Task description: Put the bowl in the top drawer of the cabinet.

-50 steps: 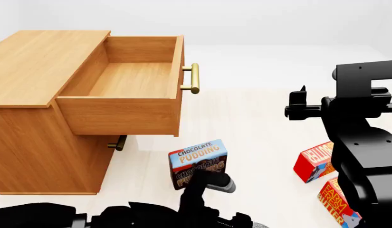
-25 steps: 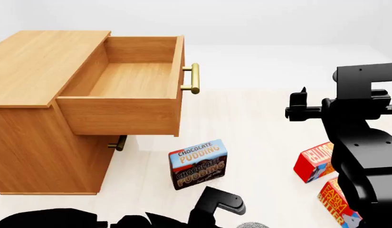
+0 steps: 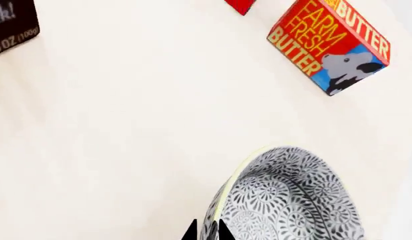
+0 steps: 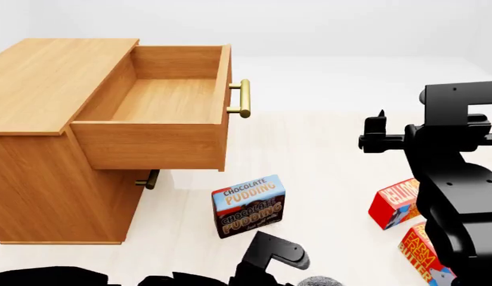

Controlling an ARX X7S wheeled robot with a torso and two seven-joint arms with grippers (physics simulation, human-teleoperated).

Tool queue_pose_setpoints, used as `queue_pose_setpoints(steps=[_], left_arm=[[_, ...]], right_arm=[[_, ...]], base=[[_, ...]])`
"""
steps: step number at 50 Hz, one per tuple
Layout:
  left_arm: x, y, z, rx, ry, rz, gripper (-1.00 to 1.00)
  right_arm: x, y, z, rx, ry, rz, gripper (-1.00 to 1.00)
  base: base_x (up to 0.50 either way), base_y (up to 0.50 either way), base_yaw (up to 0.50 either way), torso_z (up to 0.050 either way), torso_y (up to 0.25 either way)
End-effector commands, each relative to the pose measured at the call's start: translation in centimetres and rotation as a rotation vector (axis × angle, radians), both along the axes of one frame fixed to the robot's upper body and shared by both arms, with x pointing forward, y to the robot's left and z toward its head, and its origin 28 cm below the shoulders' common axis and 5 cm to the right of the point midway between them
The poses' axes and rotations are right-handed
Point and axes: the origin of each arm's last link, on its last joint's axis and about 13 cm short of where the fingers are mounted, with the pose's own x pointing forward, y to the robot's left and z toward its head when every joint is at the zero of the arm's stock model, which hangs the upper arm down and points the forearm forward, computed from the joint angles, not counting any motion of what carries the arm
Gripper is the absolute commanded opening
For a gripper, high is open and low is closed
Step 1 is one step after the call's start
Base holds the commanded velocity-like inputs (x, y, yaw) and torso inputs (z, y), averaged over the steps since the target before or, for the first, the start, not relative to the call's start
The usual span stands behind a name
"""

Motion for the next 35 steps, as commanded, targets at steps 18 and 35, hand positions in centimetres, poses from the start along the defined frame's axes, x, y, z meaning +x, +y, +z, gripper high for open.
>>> queue_pose_setpoints(steps=[18,35], left_arm=[[0.8,4.7,8.5,-0.430,-0.090,0.104,-1.00],[1.2,8.0,11.2,-0.437,-0.247,0.201,-1.00]], right_arm=[[0.0,0.3,-0.3,0.005,0.000,0.003,1.00],[-0.5,1.0,-0.9,0.007,-0.003,0.055,1.00]], base=[[0.00,0.00,0.00,0.000,0.000],[0.00,0.00,0.00,0.000,0.000]])
